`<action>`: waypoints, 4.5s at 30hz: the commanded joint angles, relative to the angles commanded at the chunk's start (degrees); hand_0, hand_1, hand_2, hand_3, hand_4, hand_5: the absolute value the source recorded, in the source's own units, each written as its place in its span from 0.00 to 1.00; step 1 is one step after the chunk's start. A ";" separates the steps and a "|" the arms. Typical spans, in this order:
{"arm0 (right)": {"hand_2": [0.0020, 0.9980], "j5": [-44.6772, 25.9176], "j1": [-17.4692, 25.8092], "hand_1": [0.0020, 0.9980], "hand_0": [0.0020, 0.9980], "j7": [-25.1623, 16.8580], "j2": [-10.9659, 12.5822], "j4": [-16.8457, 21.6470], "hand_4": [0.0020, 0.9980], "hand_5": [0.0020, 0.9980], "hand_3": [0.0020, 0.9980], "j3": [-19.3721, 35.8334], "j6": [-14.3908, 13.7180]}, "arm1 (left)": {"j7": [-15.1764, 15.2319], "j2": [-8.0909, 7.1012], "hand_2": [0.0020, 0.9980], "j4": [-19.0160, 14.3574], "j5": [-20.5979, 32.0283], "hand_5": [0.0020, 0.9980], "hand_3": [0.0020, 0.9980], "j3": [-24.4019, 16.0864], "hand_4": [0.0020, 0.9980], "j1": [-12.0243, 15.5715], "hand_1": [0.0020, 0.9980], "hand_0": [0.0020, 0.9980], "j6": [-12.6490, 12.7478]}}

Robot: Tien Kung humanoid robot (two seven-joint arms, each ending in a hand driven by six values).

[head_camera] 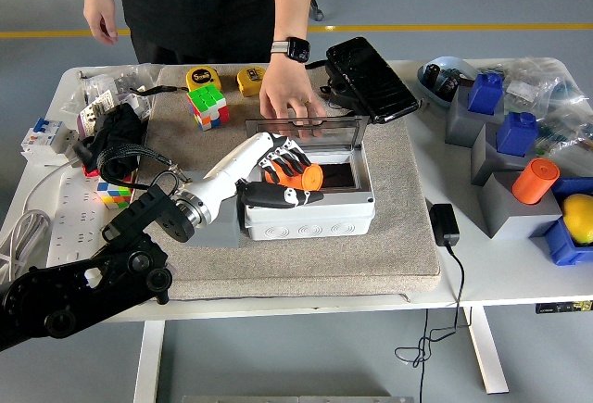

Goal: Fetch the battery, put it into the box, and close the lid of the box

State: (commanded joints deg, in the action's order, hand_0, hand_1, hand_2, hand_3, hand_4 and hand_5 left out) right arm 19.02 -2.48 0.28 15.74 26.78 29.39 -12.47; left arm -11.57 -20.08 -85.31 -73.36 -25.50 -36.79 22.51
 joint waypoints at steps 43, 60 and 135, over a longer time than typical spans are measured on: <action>0.60 -0.28 0.12 0.64 0.61 -0.10 -0.03 0.03 0.91 0.46 0.57 -0.04 0.00 | -13.08 -1.07 0.67 -0.45 -10.76 0.50 0.68 -15.87 0.96 1.57 0.63 0.55 -10.53; 0.60 -0.33 0.13 0.63 0.61 -0.08 -0.01 0.06 0.91 0.46 0.57 -0.33 0.05 | -15.05 -2.31 0.64 -4.99 -9.17 0.54 0.68 -16.02 0.98 4.08 0.60 0.50 -13.59; 0.60 -0.63 -0.21 0.64 0.61 0.46 -0.69 -0.48 0.91 0.46 0.57 -0.11 0.25 | 23.58 -1.03 0.64 3.93 42.48 0.51 0.65 -41.62 0.96 20.59 0.64 0.56 1.57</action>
State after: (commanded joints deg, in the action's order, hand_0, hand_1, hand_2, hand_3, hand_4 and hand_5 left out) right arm 18.39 -2.69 0.74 15.04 26.31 29.28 -12.22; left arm 12.01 -21.12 -81.37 -30.88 -67.12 -16.19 24.07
